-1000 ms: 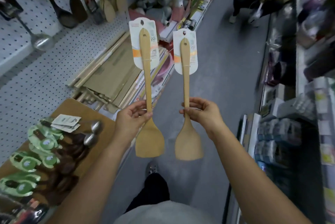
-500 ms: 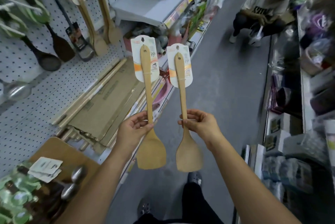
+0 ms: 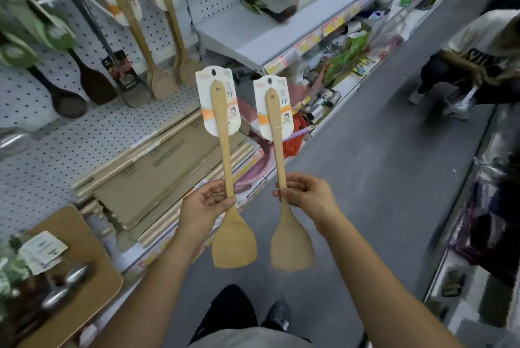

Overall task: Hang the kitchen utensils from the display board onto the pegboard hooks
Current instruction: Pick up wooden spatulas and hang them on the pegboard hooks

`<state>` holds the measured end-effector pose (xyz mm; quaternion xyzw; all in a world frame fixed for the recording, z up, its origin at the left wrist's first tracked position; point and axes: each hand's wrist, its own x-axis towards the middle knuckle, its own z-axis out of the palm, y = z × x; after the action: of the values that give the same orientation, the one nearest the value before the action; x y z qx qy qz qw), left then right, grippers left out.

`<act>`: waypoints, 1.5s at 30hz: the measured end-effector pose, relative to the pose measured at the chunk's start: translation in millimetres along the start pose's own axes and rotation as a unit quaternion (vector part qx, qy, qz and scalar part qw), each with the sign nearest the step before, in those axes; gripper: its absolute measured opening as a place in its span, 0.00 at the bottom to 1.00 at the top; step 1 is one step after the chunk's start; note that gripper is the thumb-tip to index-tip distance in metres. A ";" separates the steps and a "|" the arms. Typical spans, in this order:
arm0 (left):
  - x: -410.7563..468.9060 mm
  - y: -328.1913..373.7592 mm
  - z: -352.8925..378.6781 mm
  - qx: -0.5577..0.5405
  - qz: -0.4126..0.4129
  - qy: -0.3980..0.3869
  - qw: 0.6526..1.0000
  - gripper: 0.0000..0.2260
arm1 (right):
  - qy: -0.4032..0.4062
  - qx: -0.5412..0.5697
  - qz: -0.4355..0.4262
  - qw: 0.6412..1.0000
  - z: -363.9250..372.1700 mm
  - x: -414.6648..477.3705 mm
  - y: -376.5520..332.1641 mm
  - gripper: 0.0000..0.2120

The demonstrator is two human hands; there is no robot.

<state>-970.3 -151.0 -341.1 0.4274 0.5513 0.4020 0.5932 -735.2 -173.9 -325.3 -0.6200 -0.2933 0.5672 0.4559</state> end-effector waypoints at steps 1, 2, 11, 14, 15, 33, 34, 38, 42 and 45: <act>7.2 0.2 5.0 -0.001 -0.003 0.006 1.000 0.17 | -0.005 0.002 0.004 1.000 -3.5 11.3 -4.0 0.11; 15.1 1.5 10.5 -0.003 -0.003 0.012 1.000 0.17 | -0.012 0.001 0.008 1.000 -6.6 23.4 -7.9 0.11; 107.9 2.5 36.4 -0.036 0.006 0.064 0.997 0.17 | -0.067 -0.060 0.021 0.996 -12.3 136.2 -42.8 0.14; 128.5 3.8 44.7 -0.051 0.002 0.091 0.995 0.16 | -0.094 -0.105 0.023 0.990 -14.3 162.8 -59.4 0.13; 133.5 8.2 47.6 -0.056 0.004 0.095 0.994 0.16 | -0.103 -0.114 0.023 0.988 -14.8 170.6 -66.0 0.13; 161.7 12.9 96.6 -0.071 -0.006 0.324 0.943 0.14 | -0.291 -0.189 -0.002 0.938 -14.4 284.3 -114.5 0.11; 160.6 15.6 103.2 -0.070 -0.004 0.338 0.939 0.13 | -0.305 -0.194 -0.009 0.932 -17.7 289.3 -119.4 0.10; 157.6 23.1 124.8 -0.083 0.000 0.376 0.923 0.13 | -0.342 -0.192 -0.047 0.919 -26.6 305.3 -141.5 0.08; 147.0 29.1 135.7 -0.090 -0.004 0.410 0.908 0.12 | -0.354 -0.152 -0.027 0.923 -25.3 310.4 -156.0 0.09; 139.8 29.2 131.9 -0.077 0.000 0.413 0.907 0.12 | -0.350 -0.143 -0.034 0.925 -15.8 313.6 -162.6 0.09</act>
<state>-829.2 -17.8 -353.2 0.1759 0.7142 0.5839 0.3436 -637.0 165.7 -316.8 -0.4297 -0.5333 0.6844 0.2501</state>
